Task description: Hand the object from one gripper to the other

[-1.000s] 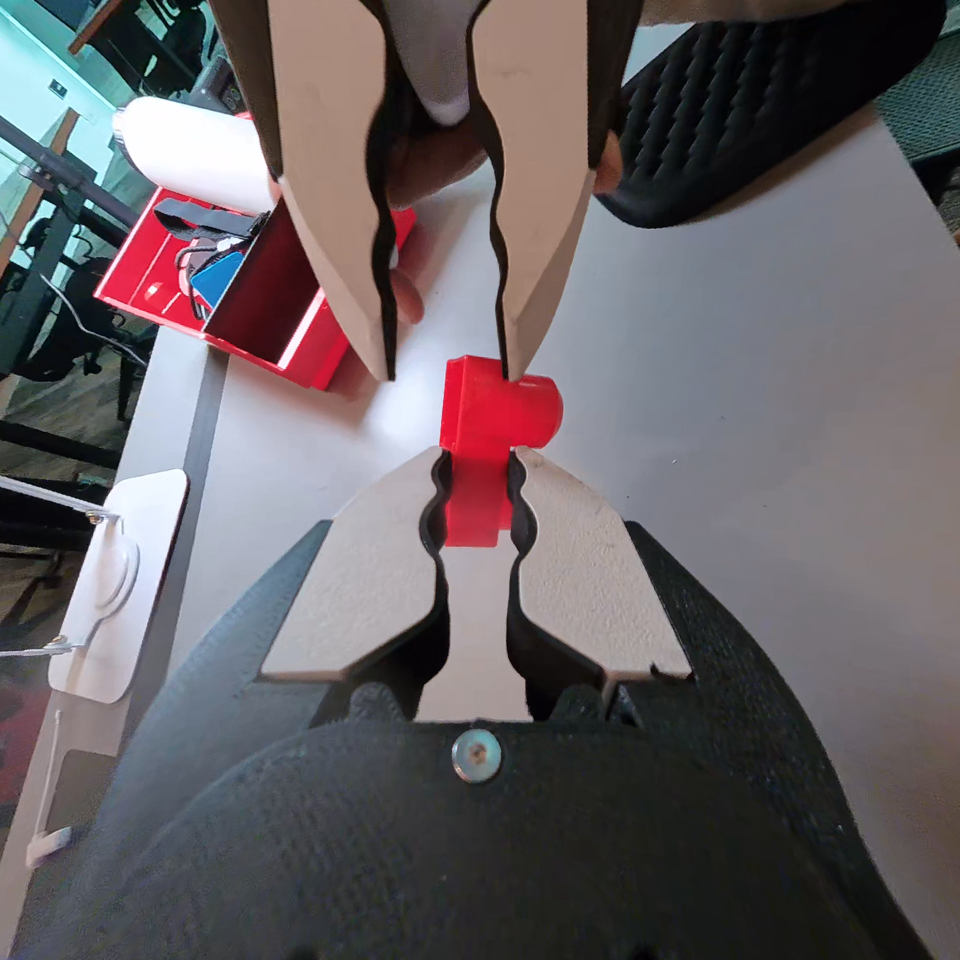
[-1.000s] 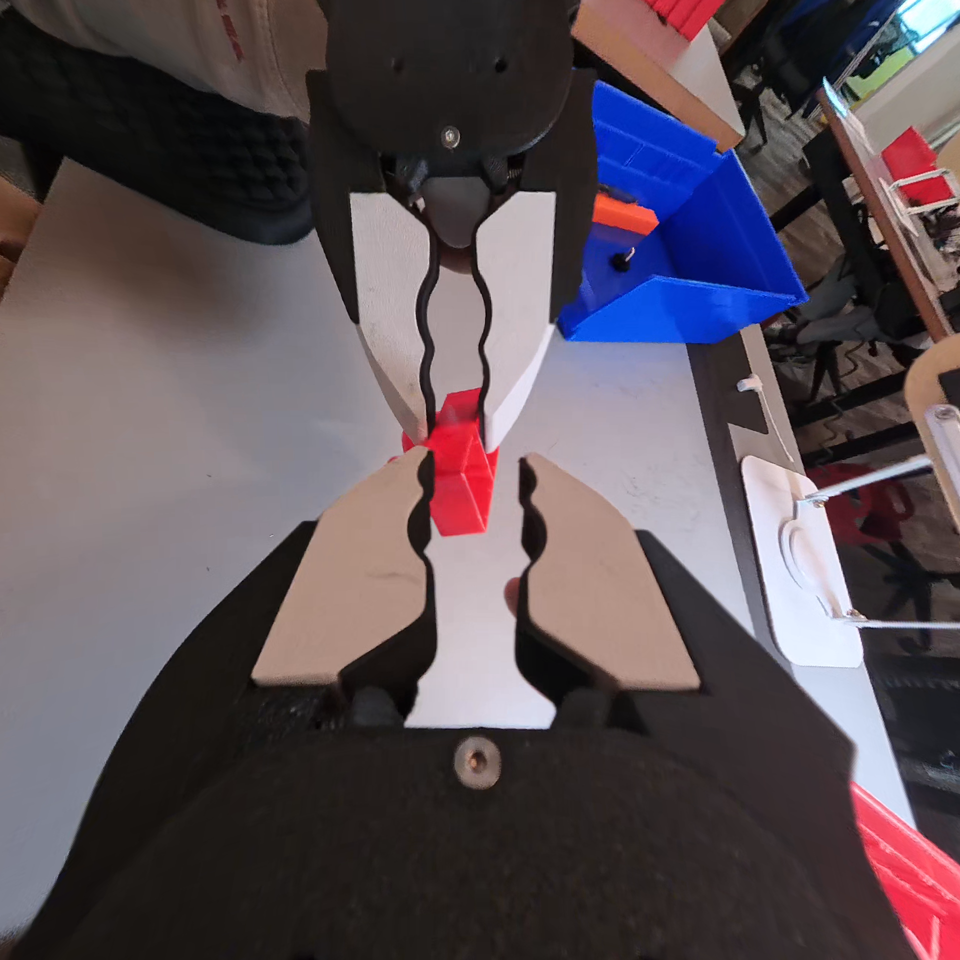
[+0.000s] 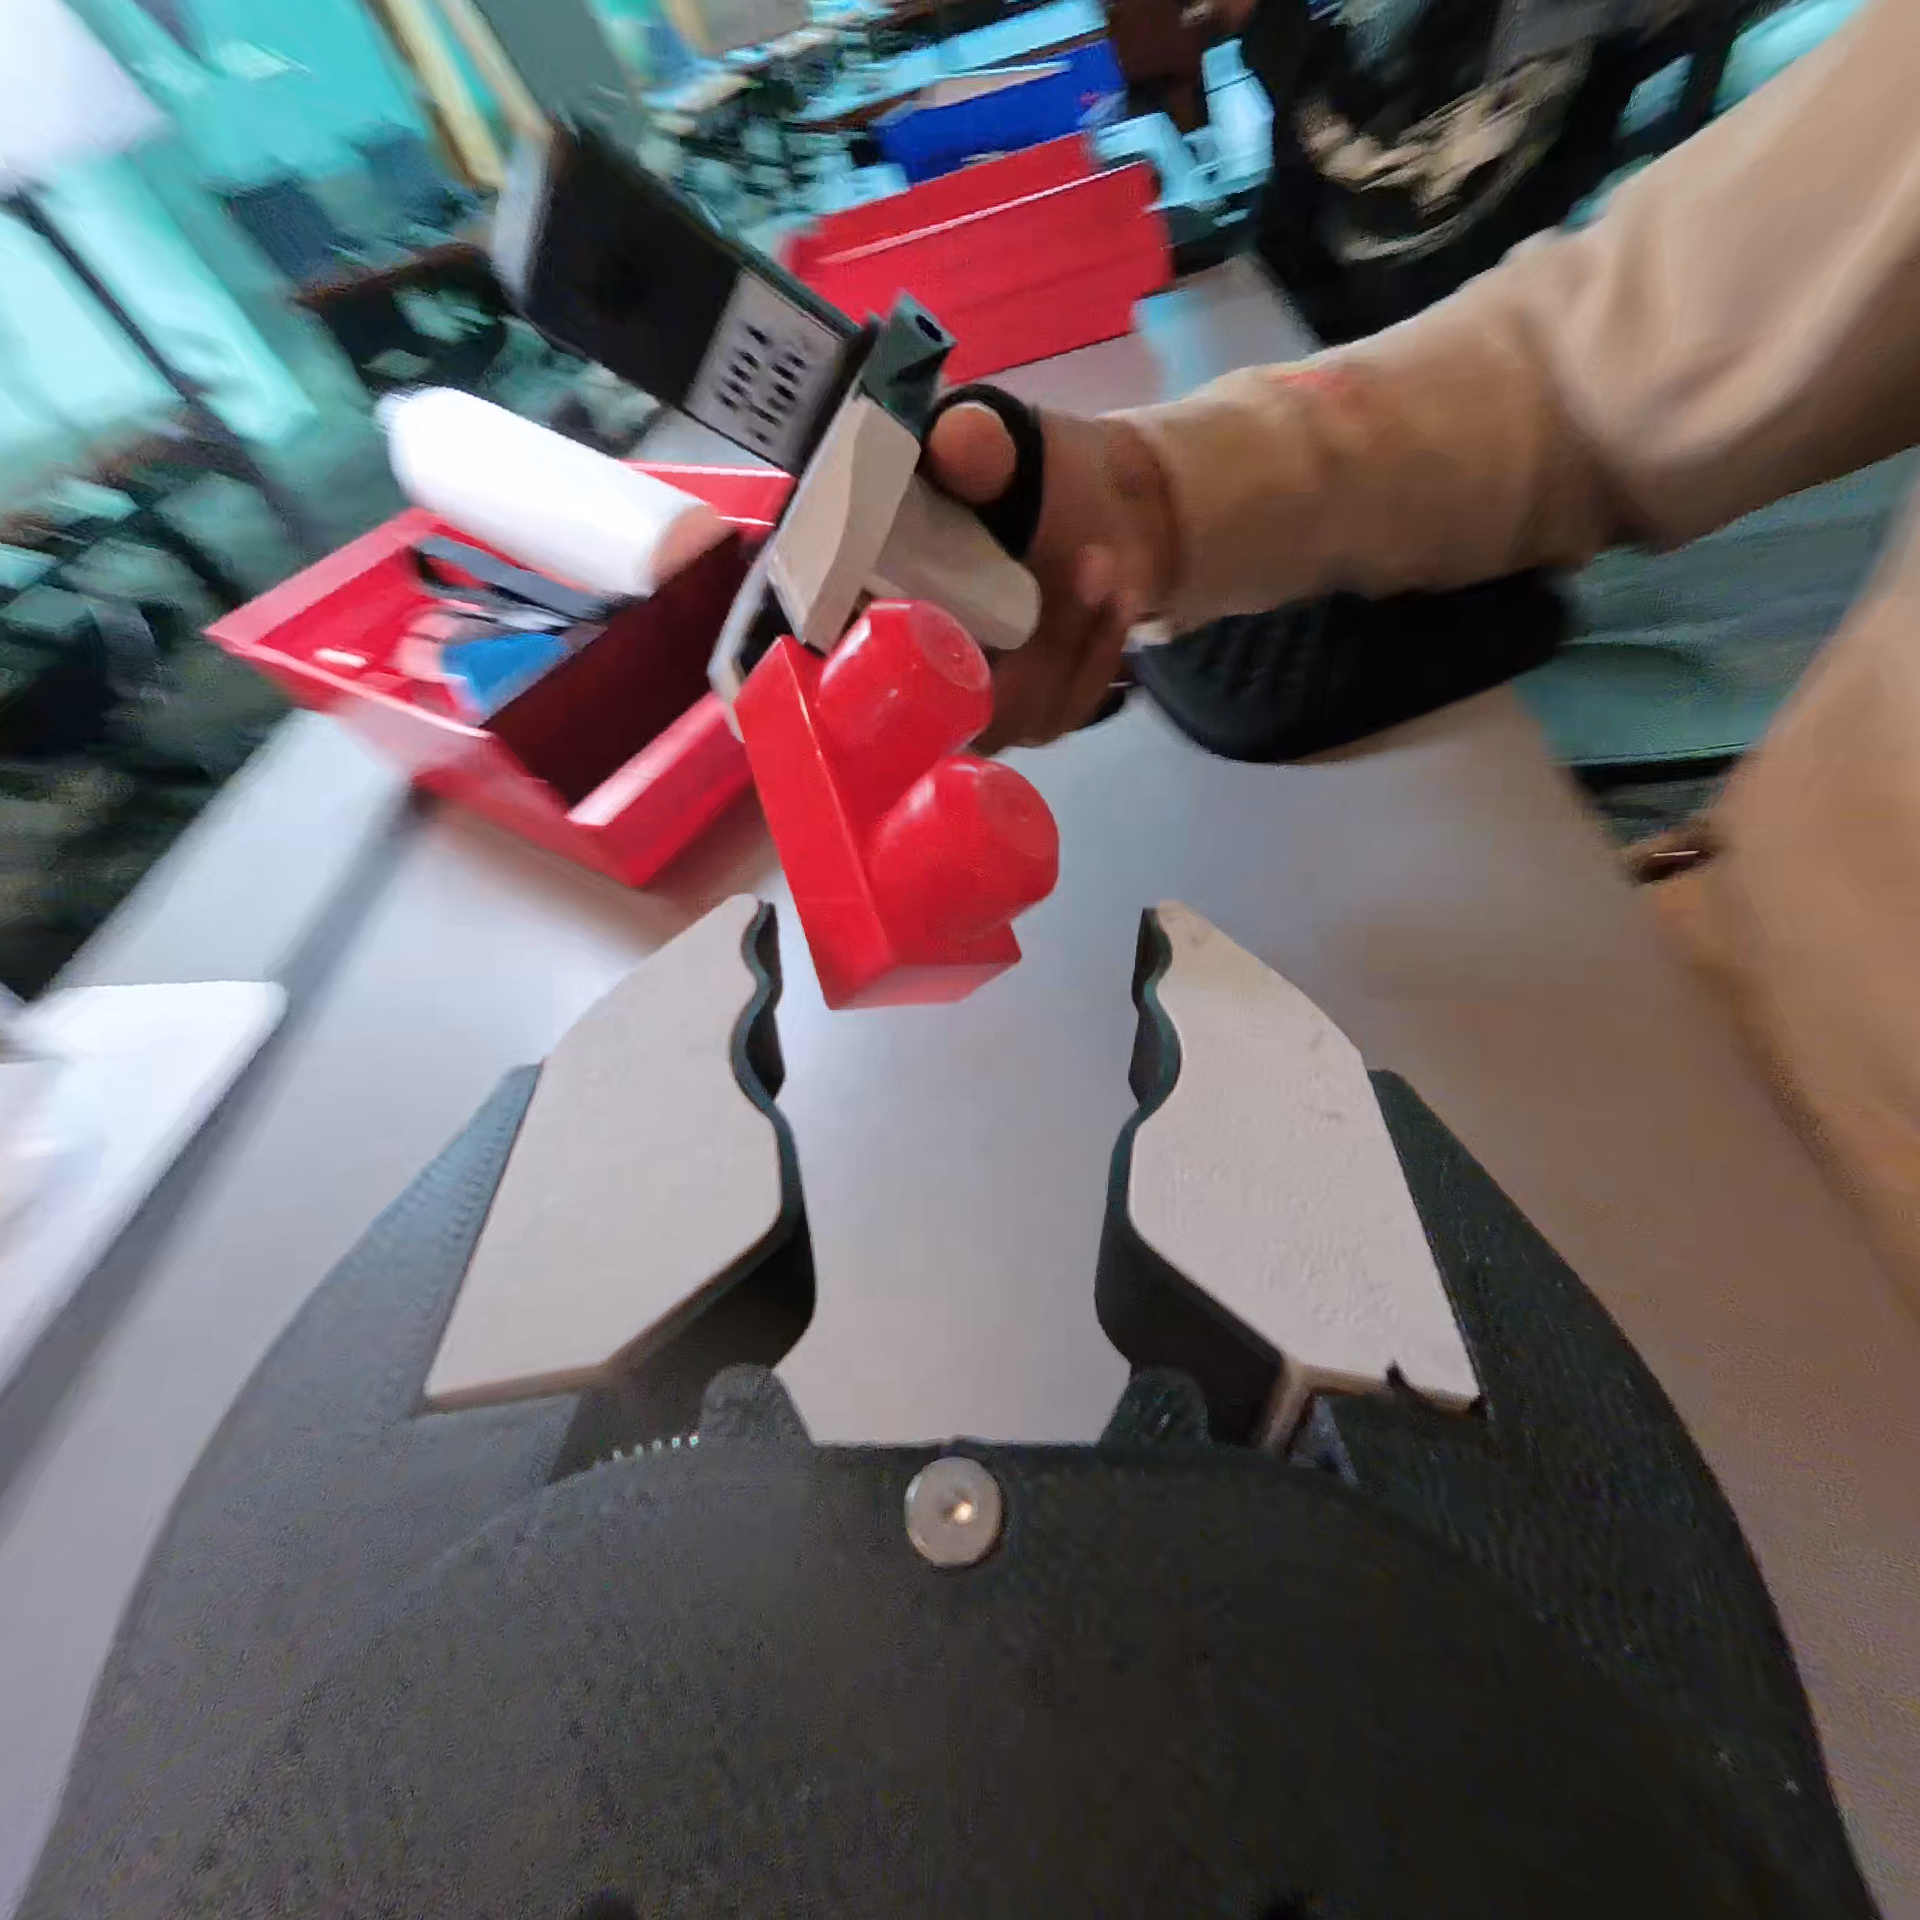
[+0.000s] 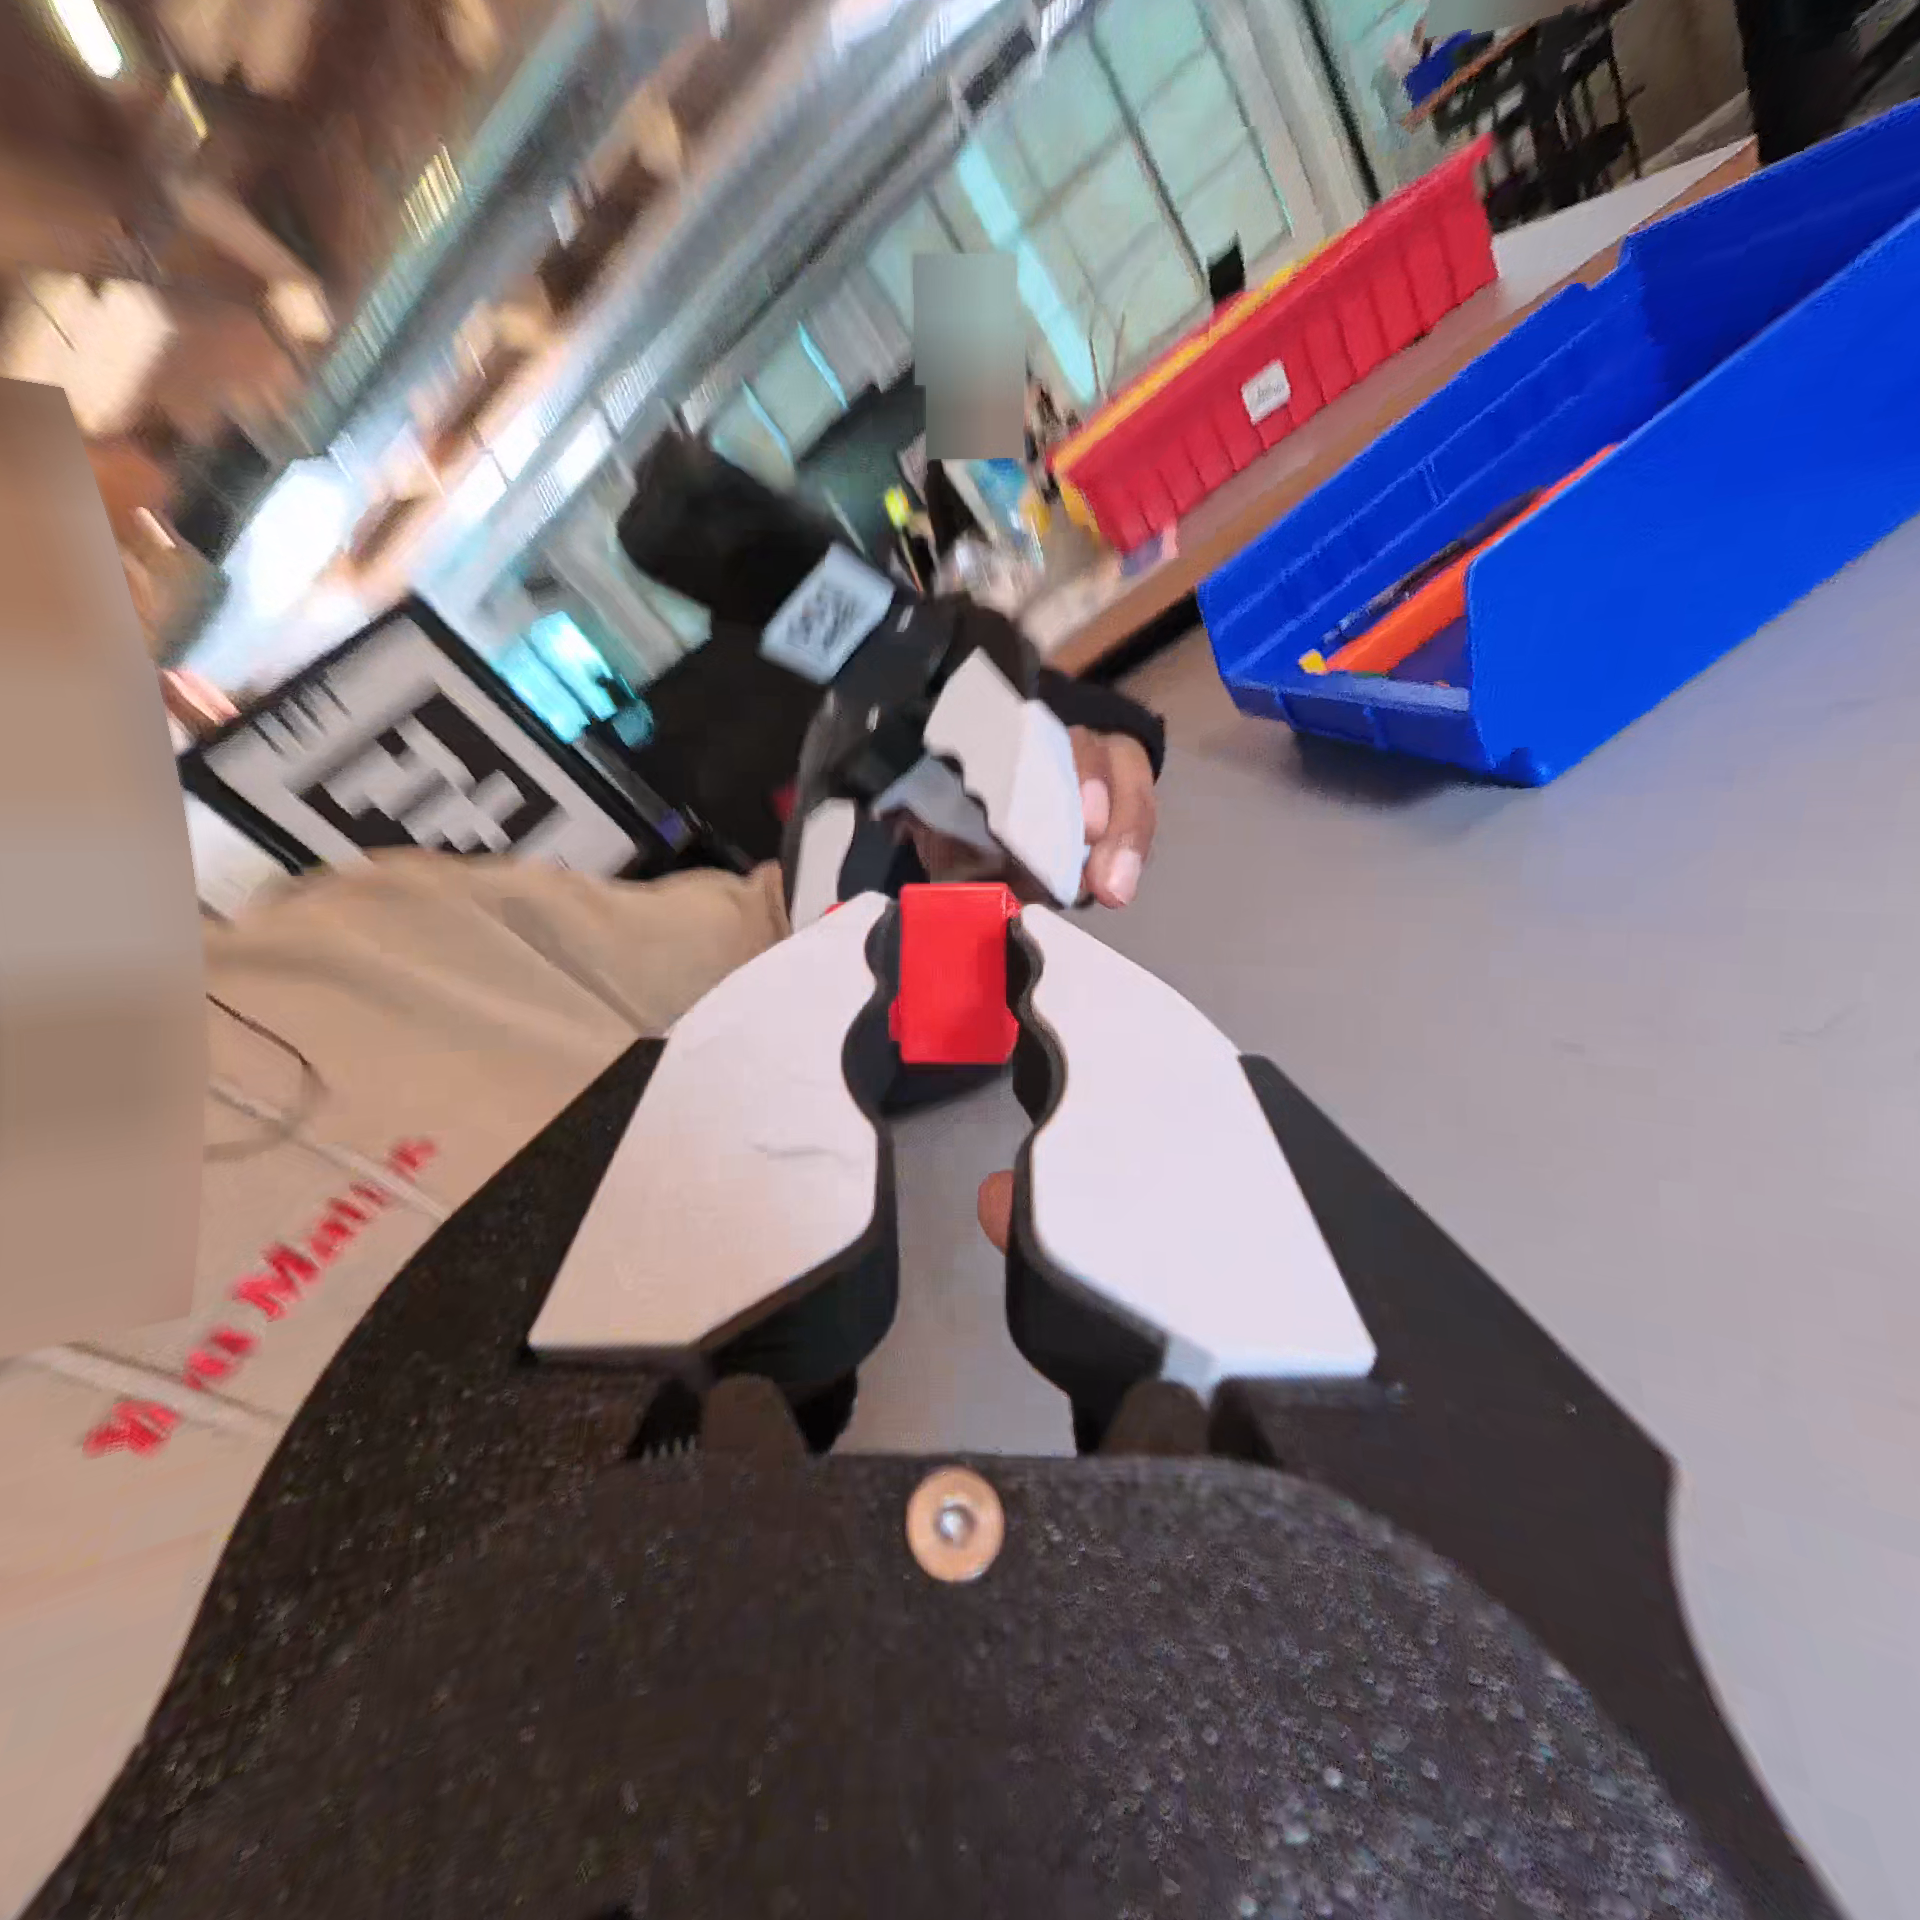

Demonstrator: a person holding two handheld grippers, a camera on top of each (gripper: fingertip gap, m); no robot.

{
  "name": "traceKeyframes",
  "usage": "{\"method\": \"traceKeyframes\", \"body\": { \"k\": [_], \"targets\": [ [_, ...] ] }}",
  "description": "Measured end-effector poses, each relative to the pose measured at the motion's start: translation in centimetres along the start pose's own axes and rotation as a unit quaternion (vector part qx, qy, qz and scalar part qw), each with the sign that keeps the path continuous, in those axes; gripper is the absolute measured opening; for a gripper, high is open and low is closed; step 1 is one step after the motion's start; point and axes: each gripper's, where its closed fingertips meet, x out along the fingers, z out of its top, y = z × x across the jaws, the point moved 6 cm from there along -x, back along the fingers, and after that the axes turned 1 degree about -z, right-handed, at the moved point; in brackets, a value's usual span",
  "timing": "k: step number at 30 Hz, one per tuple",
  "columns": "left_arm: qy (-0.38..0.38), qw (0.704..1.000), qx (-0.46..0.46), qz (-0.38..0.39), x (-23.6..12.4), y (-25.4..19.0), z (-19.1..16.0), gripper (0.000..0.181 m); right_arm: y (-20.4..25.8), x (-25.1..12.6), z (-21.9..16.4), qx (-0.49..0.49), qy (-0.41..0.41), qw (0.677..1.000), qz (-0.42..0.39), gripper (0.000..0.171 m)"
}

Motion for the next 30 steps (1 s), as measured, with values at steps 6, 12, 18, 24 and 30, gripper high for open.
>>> {"method": "traceKeyframes", "body": {
  "k": [6,12,18,24,30],
  "targets": [
    [0.006,0.969,0.146,0.201,0.4,0.7,0.7,0.037,-0.9,0.5,0.0,0.149,-0.112,0.982,0.036,0.018],
    [-0.005,0.995,-0.081,0.062,-0.5,1.9,-0.1,0.037,-0.3,-1.4,1.7,-0.104,-0.073,0.99,-0.06,0.033],
    [0.036,0.964,-0.258,-0.043,1.3,2.1,-3.1,0.037,1.7,-1.0,-1.2,-0.452,0.125,0.867,-0.166,0.047],
    [0.08,0.952,-0.287,-0.076,2.8,1.0,-4.3,0.037,-0.2,1.7,-4.4,-0.509,0.18,0.818,-0.2,0.043],
    [0.044,0.956,-0.281,-0.075,2.5,1.5,-3.6,0.037,0.5,1.3,-3.5,-0.496,0.207,0.818,-0.205,0.03]
  ]
}}
